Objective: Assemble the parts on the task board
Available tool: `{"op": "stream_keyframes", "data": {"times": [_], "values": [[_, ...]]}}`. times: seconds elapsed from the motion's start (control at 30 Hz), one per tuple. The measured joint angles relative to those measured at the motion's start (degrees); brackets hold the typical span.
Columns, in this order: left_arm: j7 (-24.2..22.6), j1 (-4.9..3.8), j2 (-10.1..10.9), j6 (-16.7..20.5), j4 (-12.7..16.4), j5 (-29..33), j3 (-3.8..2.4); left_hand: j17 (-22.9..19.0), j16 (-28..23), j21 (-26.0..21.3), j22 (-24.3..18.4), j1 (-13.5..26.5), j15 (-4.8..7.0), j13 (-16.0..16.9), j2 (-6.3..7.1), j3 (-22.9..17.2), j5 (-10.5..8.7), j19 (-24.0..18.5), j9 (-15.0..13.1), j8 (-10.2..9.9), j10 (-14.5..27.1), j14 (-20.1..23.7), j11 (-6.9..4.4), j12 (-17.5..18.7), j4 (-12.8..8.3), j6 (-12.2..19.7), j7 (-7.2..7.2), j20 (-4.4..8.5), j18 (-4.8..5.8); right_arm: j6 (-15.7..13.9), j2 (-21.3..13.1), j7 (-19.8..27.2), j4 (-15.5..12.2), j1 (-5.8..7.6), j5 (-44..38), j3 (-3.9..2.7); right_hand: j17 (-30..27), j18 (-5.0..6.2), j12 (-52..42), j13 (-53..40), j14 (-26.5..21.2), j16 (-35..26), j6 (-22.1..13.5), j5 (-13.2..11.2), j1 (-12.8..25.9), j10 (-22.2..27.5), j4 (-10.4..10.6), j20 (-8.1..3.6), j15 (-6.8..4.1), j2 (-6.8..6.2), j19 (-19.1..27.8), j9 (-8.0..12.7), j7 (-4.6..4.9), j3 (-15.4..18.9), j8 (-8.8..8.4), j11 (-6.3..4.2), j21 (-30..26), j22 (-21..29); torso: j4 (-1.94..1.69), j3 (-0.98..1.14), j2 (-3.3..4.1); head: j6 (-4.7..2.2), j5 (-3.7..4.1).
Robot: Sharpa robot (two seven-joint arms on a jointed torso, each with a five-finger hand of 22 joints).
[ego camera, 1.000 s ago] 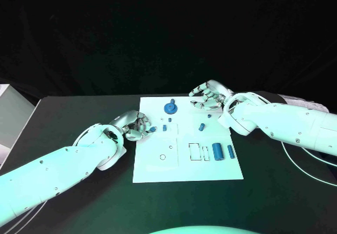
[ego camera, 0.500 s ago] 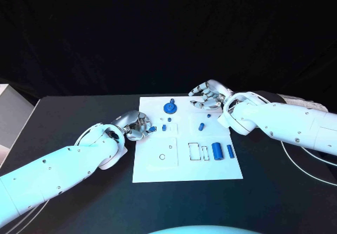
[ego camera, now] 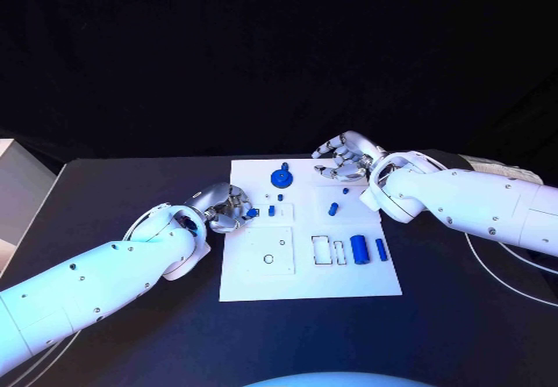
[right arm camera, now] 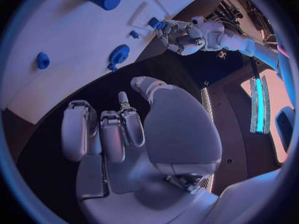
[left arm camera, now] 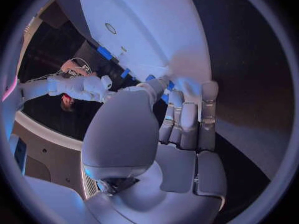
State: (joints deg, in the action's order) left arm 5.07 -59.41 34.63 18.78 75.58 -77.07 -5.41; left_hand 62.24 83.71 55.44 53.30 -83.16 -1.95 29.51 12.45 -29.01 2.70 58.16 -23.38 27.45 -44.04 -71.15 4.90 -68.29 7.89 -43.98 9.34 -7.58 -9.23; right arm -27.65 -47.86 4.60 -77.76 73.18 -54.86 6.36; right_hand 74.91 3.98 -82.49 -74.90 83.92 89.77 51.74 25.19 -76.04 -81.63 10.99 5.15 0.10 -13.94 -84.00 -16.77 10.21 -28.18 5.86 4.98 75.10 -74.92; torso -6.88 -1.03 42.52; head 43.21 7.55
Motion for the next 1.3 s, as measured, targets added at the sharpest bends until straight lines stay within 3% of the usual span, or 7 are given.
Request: {"op": "stream_keyframes", "data": {"times": [0.53,0.87,1.3], "values": [[-1.1,-0.12,-0.8,-0.4,-1.5,-1.2,-0.02,0.4,0.3,0.7,1.0,-1.7,0.62,-0.3,-0.97,-2.8,-0.01,0.6,0.7,0.4,0.1,-0.2,-0.51,0.0,-1.0,-1.0,-0.96,0.61,-0.01,0.0,0.1,0.0,0.1,-0.01,0.0,0.00,0.0,0.00,0.0,0.0,0.0,0.0,0.1,0.0,0.0,0.0,0.0,0.00,0.00,0.07,0.0,0.0,-0.02,0.0,0.00,0.00,0.0,0.0,0.00,0.00,0.01,0.05,0.03],[-2.9,-0.15,-1.2,0.3,-2.5,-1.7,0.16,1.6,0.8,2.4,2.5,-1.9,1.57,-1.0,-1.95,-6.6,-0.19,1.3,1.5,0.2,-0.7,-1.2,-1.33,0.0,-0.9,-5.1,-1.49,1.32,-0.02,0.0,0.1,0.0,0.0,-0.01,0.0,0.00,0.0,0.00,0.0,0.0,0.0,0.0,0.1,0.0,0.0,0.0,0.0,0.00,0.00,0.07,0.0,0.0,-0.03,0.0,0.00,0.00,0.0,0.0,0.02,0.00,0.02,0.02,0.05],[-5.6,0.44,-0.5,1.9,-2.0,-0.5,0.38,2.3,0.8,3.5,3.6,-1.9,1.83,-1.4,-3.10,-9.3,0.01,1.5,1.6,0.5,-0.9,-1.9,-1.53,0.2,-1.2,-6.5,-1.56,1.53,-0.02,0.0,0.0,0.1,0.0,-0.04,0.0,0.00,0.0,0.00,0.0,0.0,0.0,0.0,0.1,0.0,0.0,0.0,0.0,0.00,0.00,0.08,0.0,0.0,-0.03,0.0,0.00,0.00,0.0,0.0,0.00,0.00,0.01,-0.20,0.09]]}}
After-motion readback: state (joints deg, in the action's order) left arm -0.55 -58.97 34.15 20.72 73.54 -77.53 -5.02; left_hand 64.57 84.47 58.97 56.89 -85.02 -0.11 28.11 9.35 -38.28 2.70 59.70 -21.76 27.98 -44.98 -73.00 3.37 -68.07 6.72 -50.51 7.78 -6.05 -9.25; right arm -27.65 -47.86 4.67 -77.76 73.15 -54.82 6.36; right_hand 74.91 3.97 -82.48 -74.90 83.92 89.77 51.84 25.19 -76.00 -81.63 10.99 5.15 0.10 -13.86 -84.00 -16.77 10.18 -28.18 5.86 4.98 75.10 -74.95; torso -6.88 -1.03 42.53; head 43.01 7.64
